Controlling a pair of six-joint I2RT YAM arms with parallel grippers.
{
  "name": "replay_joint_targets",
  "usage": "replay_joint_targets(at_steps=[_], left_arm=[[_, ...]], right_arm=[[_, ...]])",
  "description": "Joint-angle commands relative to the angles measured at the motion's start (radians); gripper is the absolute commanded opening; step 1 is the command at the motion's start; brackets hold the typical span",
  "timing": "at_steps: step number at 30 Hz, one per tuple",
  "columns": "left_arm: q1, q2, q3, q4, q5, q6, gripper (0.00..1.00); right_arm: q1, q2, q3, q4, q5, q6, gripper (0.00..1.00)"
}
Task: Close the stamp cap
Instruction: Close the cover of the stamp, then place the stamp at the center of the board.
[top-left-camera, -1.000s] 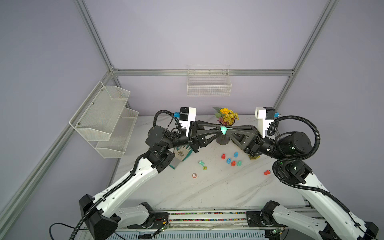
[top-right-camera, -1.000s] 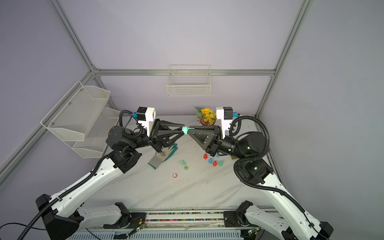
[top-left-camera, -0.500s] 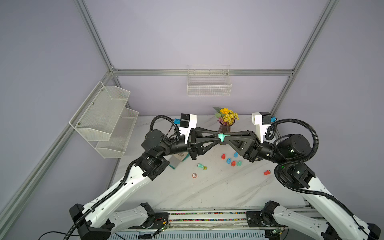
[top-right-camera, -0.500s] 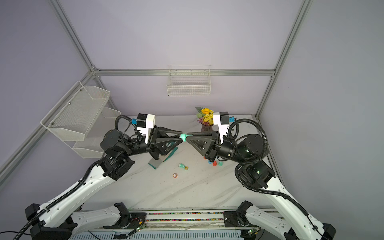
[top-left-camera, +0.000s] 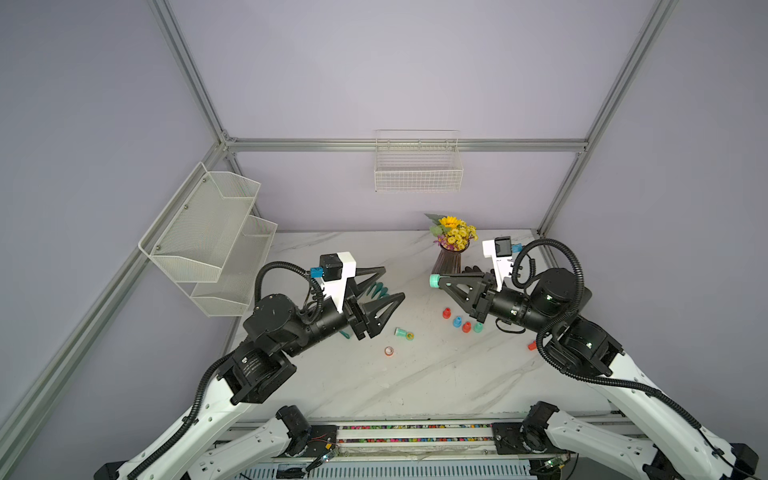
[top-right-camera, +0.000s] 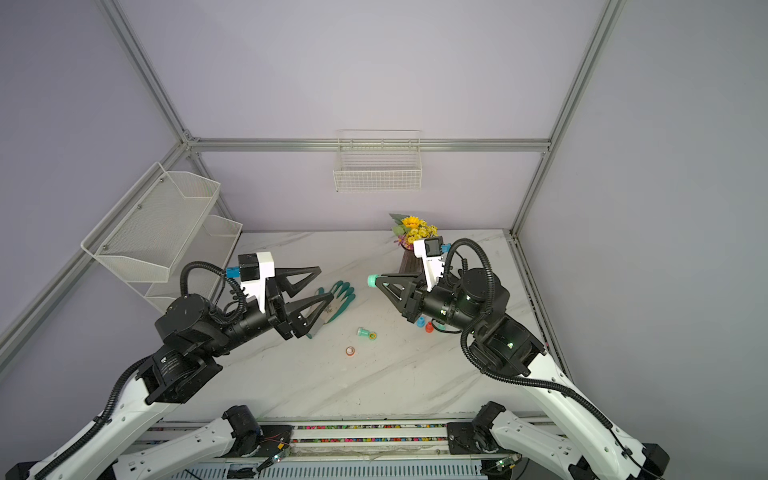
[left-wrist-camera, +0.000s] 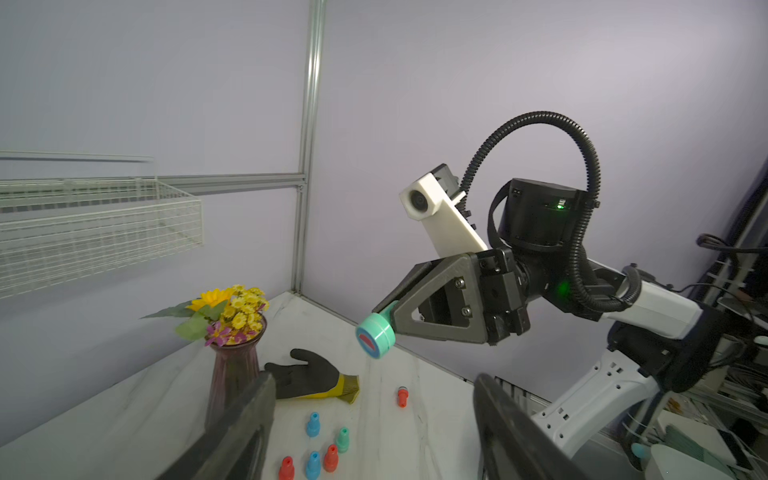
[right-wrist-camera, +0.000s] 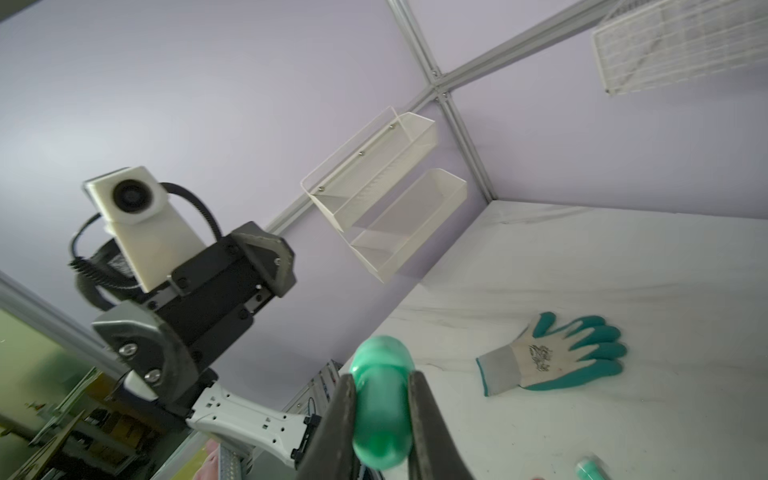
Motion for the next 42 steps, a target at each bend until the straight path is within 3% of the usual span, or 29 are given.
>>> replay_joint_targets(at_steps=[1, 7, 17, 26, 33, 37, 42], left_arm=[[0.008, 0.009, -0.008, -0.178, -0.245, 0.072, 0.75], [0.044, 0.034, -0.039, -0.338, -0.366, 0.096, 0.74], [0.22, 0.03, -0.179, -0.306, -0.29, 0.181, 0.75], [0.272, 0.083, -0.196, -0.307, -0.275, 0.207, 0.75], [0.284, 0.08, -0.207, -0.307, -0.267, 0.218, 0.75], [0.29, 0.082, -0.205, -0.307, -0.259, 0.219, 0.75], [0.292, 0.079, -0.208, -0.307, -0.258, 0.216, 0.75]], right_arm=[[0.002, 0.057, -0.004, -0.196, 0.212, -0.071, 0.0], [0.003, 0.178, -0.074, -0.268, 0.369, -0.108, 0.0], [0.003, 0.473, -0.122, -0.167, 0.472, -0.164, 0.0], [-0.011, 0.811, -0.023, -0.109, 0.52, -0.183, 0.0], [-0.034, 0.903, 0.009, -0.098, 0.539, -0.181, 0.0], [-0.035, 0.92, 0.021, -0.102, 0.575, -0.186, 0.06], [-0.037, 0.912, 0.04, -0.111, 0.575, -0.185, 0.24]])
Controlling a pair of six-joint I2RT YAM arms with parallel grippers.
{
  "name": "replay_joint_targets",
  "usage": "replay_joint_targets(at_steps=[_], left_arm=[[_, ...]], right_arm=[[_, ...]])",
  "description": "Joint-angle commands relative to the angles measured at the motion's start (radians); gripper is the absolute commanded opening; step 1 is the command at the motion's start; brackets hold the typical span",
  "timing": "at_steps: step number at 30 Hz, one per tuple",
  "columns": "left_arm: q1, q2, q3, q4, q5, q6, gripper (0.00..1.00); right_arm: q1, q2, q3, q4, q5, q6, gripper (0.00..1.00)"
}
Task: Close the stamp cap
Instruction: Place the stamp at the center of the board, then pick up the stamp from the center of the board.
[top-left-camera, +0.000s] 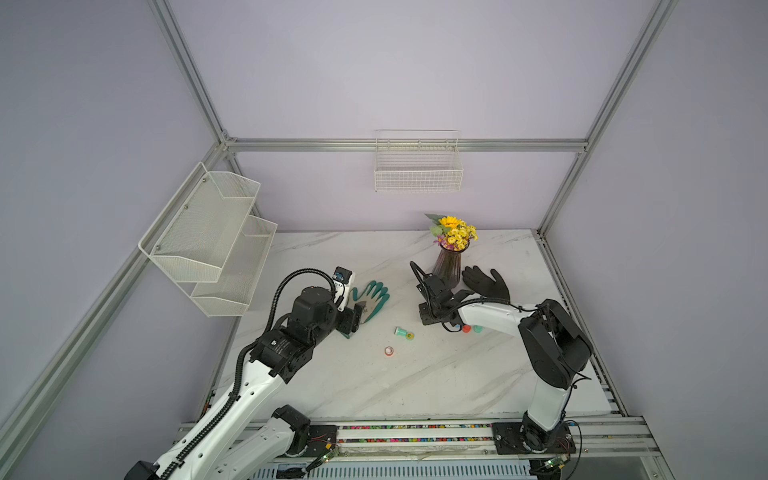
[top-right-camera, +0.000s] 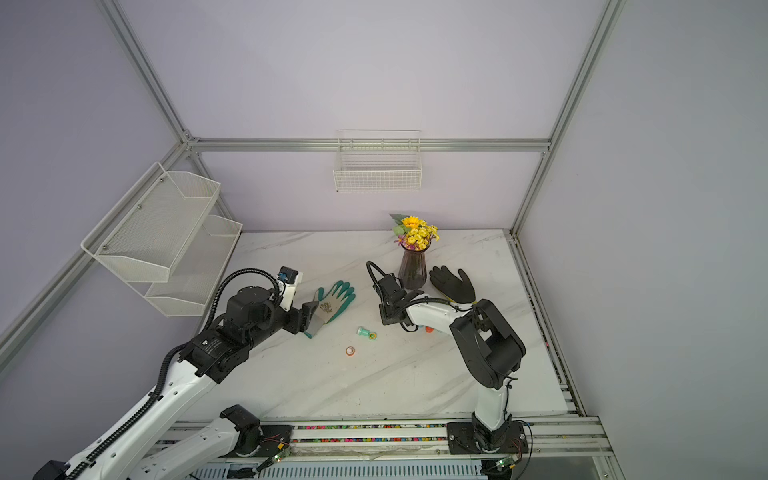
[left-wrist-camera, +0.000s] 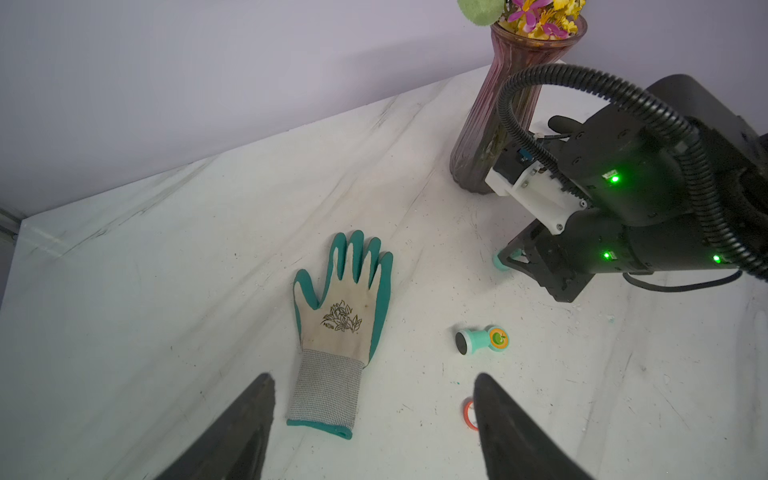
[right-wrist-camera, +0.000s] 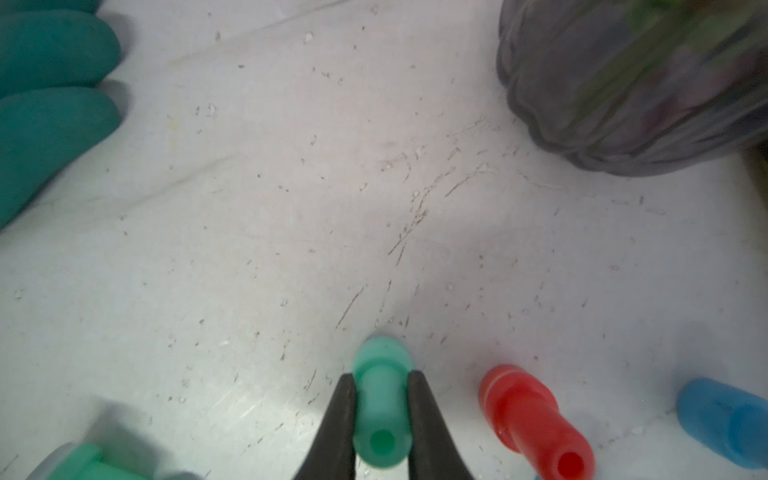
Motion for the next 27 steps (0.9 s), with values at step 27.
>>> replay_joint_targets(at_steps=[27], left_arm=[[0.022, -0.01, 0.012, 0.026, 0.035, 0.032, 0.75]], right_arm=[[0.038, -0.095, 0.01, 0.002, -0.474, -0.452, 0.36]])
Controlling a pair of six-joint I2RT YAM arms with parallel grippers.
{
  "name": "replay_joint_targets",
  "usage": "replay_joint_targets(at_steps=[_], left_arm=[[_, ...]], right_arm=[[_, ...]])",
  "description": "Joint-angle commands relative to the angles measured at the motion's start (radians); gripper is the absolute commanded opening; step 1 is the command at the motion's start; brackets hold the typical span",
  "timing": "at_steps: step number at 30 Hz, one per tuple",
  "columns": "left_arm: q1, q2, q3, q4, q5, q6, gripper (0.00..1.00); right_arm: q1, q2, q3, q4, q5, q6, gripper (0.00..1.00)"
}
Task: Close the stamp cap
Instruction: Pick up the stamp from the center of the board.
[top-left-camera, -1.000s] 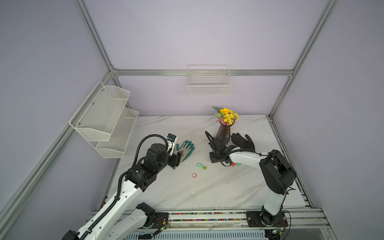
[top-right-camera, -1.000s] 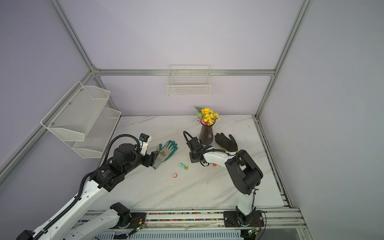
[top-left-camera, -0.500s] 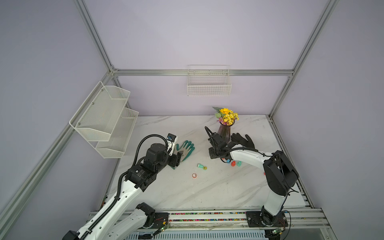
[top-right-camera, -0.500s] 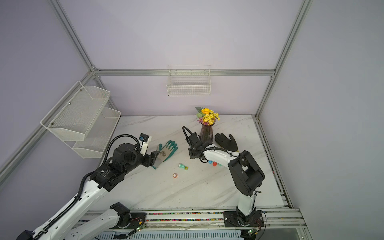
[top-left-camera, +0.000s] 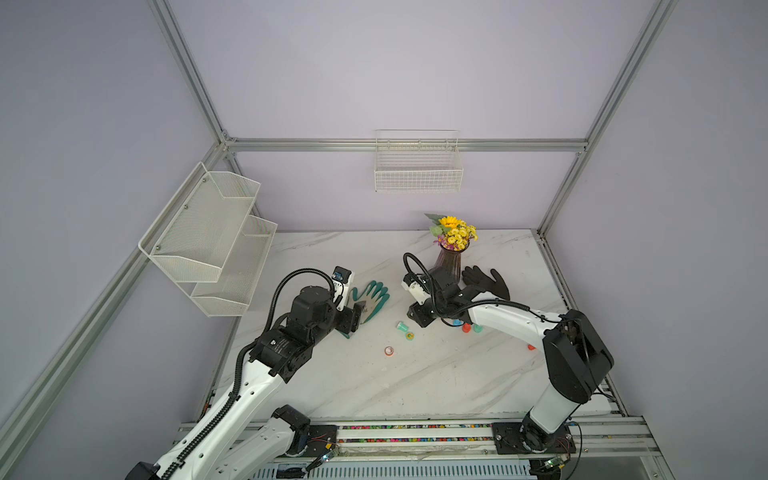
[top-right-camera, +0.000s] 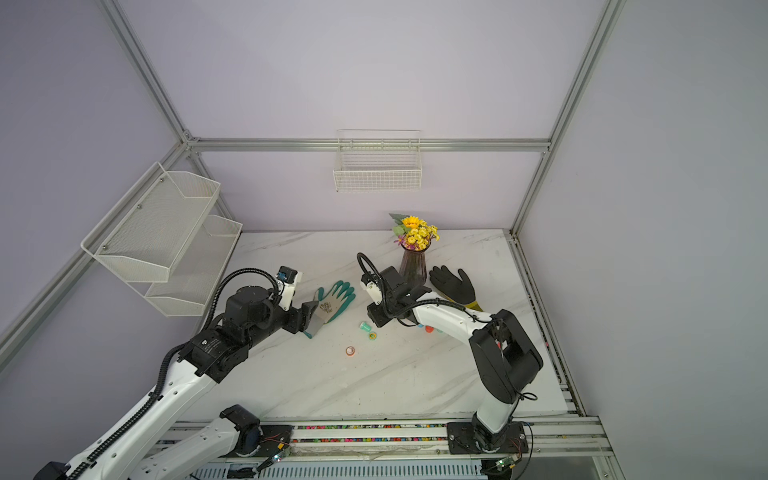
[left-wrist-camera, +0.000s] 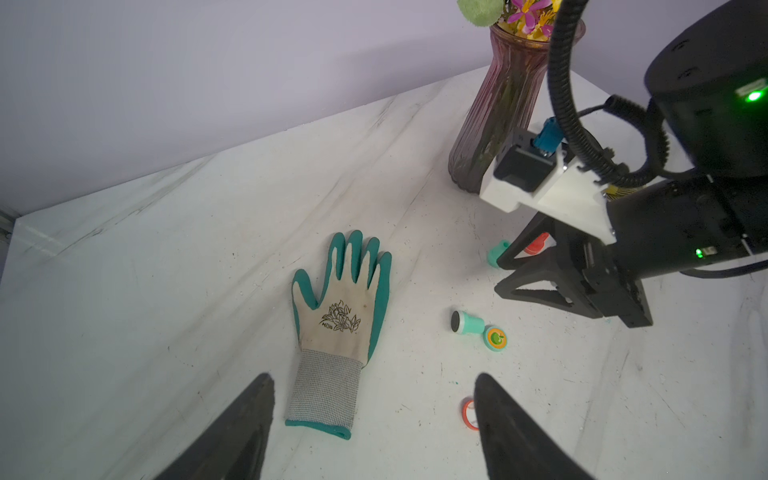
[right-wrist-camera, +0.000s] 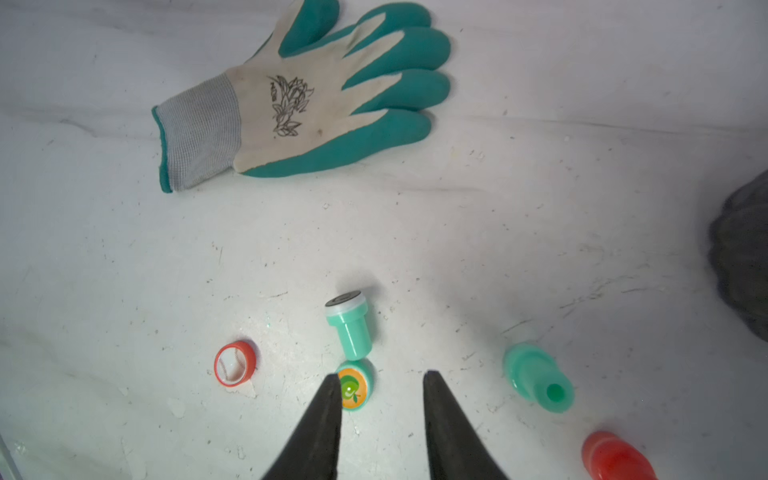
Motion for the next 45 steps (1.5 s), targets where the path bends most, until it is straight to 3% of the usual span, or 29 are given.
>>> replay_joint_targets(at_steps=[1, 12, 21, 24, 31, 37, 45], left_arm=[[0.01, -0.011, 0.012, 0.026, 0.014, 0.032, 0.75], [0.03, -0.021, 0.011, 0.033, 0.041, 0.021, 0.76], [0.041, -0.027, 0.008, 0.036, 0.053, 0.017, 0.76], [0.044, -0.027, 0.008, 0.037, 0.057, 0.016, 0.76], [0.05, -0.023, 0.008, 0.037, 0.065, 0.012, 0.76], [0.056, -0.023, 0.008, 0.041, 0.071, 0.011, 0.76], [0.062, -0.023, 0.006, 0.041, 0.074, 0.009, 0.76]], right_arm=[[0.023, 0.023, -0.014, 0.028, -0.055, -0.085, 0.36], [0.08, 0.139, 0.012, 0.05, 0.0, -0.064, 0.37], [0.101, 0.184, 0.023, 0.063, 0.044, -0.057, 0.29], [0.101, 0.187, 0.018, 0.083, 0.062, -0.045, 0.35], [0.108, 0.208, 0.04, 0.061, -0.029, -0.042, 0.43], [0.119, 0.233, 0.06, 0.057, -0.037, -0.025, 0.46], [0.132, 0.27, 0.093, 0.055, 0.019, -0.019, 0.35]])
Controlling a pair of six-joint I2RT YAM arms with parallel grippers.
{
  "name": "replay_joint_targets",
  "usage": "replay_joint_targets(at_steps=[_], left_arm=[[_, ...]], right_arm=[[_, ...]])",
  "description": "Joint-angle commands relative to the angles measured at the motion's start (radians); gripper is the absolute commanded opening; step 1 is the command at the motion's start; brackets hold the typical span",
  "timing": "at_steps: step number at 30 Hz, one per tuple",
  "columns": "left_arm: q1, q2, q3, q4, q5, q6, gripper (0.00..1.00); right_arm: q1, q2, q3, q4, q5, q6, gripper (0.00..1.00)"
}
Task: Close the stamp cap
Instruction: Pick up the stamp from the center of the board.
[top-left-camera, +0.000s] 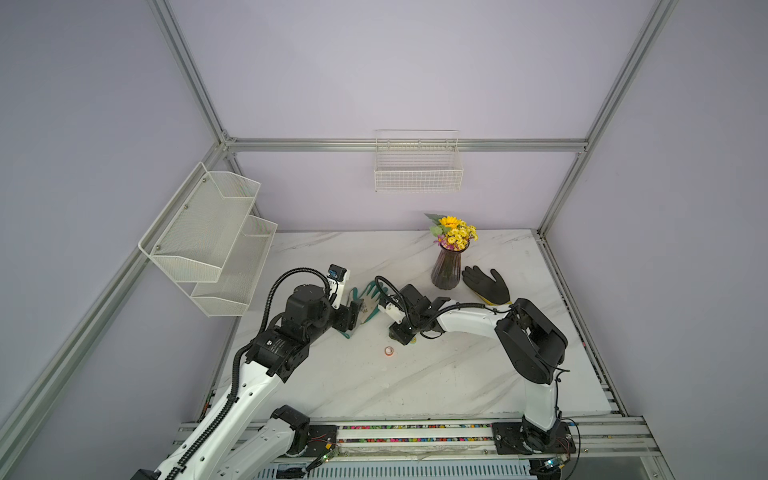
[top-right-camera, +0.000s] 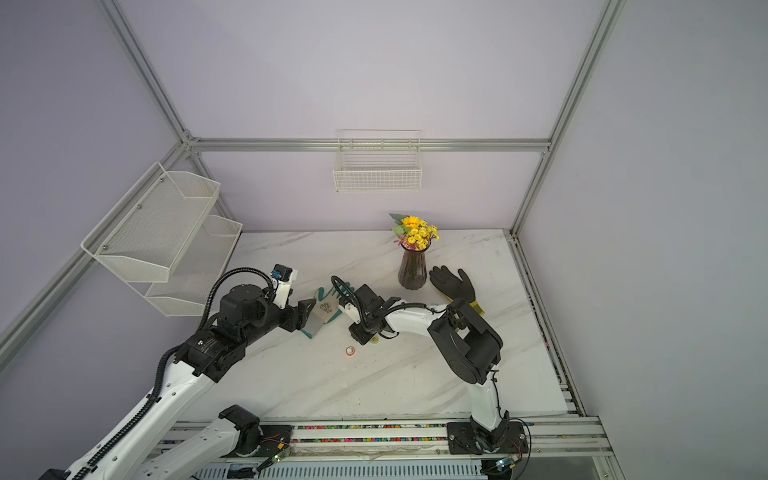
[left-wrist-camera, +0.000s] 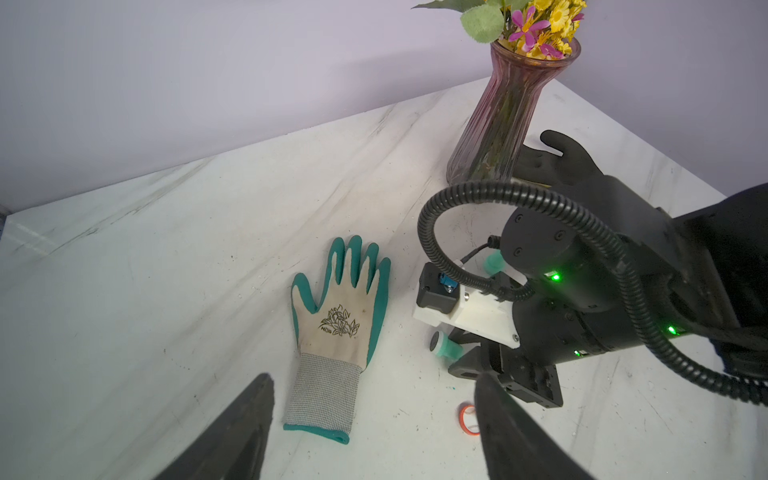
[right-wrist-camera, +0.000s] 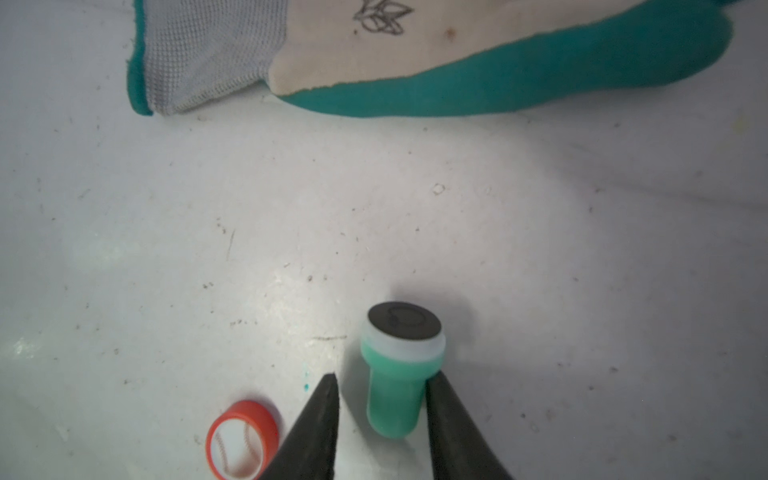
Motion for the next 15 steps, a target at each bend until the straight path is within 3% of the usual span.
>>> replay_joint_targets(at_steps=[1, 10, 15], left_arm=[[0.008, -0.011, 0.006, 0.033, 0.014, 0.013, 0.76], [0.011, -0.008, 0.006, 0.029, 0.016, 0.013, 0.76], [0.011, -0.007, 0.006, 0.032, 0.021, -0.001, 0.73]], right_arm=[[0.007, 0.036, 0.02, -0.014, 0.017, -0.006, 0.33], [0.009, 0.037, 0.026, -0.016, 0.049, -0.002, 0.18], [0.009, -0.041, 0.003, 0.024, 0.088, 0.015, 0.13]])
